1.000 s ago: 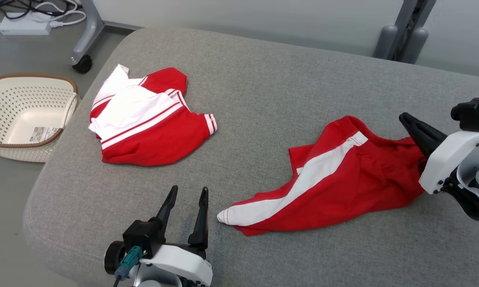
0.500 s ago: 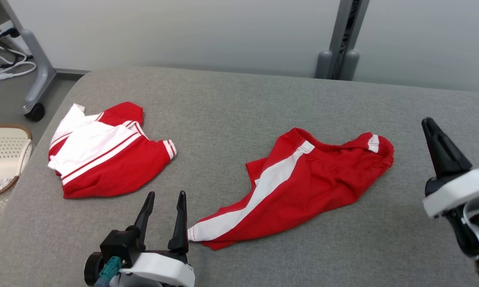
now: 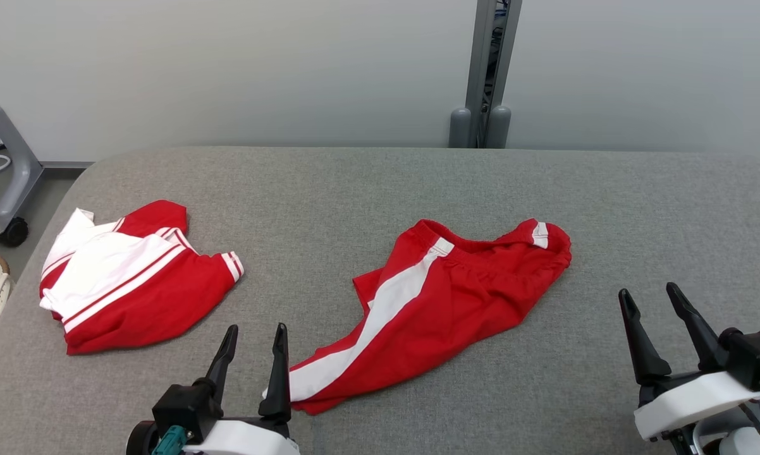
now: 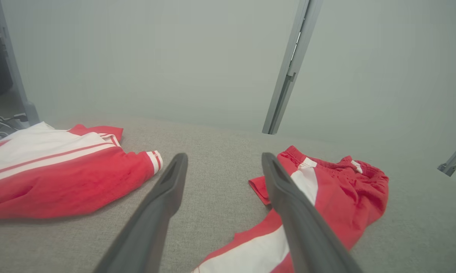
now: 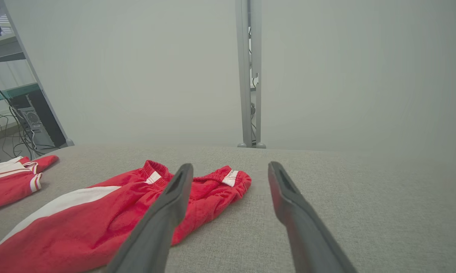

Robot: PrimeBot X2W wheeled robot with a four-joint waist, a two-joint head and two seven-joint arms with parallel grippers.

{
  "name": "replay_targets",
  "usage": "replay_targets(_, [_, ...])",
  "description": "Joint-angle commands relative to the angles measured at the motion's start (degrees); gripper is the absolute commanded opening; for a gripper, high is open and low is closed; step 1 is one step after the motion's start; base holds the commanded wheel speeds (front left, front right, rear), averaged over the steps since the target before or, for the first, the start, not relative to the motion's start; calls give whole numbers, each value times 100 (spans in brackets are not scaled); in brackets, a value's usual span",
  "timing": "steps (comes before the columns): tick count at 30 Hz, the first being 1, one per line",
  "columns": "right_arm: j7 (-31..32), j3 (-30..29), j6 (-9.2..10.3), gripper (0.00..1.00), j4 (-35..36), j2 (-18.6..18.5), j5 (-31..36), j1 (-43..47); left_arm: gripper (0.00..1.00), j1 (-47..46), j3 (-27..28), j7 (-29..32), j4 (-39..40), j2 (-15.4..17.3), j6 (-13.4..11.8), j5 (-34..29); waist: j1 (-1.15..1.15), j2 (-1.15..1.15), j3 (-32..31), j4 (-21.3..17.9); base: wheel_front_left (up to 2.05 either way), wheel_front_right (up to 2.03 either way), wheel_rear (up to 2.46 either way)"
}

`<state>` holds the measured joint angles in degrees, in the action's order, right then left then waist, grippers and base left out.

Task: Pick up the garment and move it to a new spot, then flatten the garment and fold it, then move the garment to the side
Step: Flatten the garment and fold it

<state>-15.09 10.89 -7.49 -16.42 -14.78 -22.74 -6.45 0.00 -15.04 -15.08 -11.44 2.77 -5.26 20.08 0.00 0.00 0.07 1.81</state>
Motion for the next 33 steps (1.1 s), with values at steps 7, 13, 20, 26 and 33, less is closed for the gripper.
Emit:
replay_targets(7, [-12,-109,-1,100,26,10,105,31,100,19,-43,-10,-69,23,52,-9,0,0,-13,70,0,0,0])
replay_targets(13, [-13,76,-1,100,-34,-51,34,-90,100,-17,-105,-10,-76,23,46,19,0,0,50,187,0,0,0])
replay_targets(20, [542,1413,-1,100,-230,-541,-838,-917,100,-199,-210,-10,-111,23,48,89,0,0,311,396,0,0,0])
replay_targets(26, [1589,2485,-1,100,-531,-1112,-1918,-2044,100,-398,-427,-10,-135,24,38,225,0,0,606,737,0,0,0])
replay_targets(33, [2209,3541,-1,100,-725,-1735,-3022,-3107,100,-620,-638,-10,-115,22,-6,355,0,0,984,1246,0,0,0])
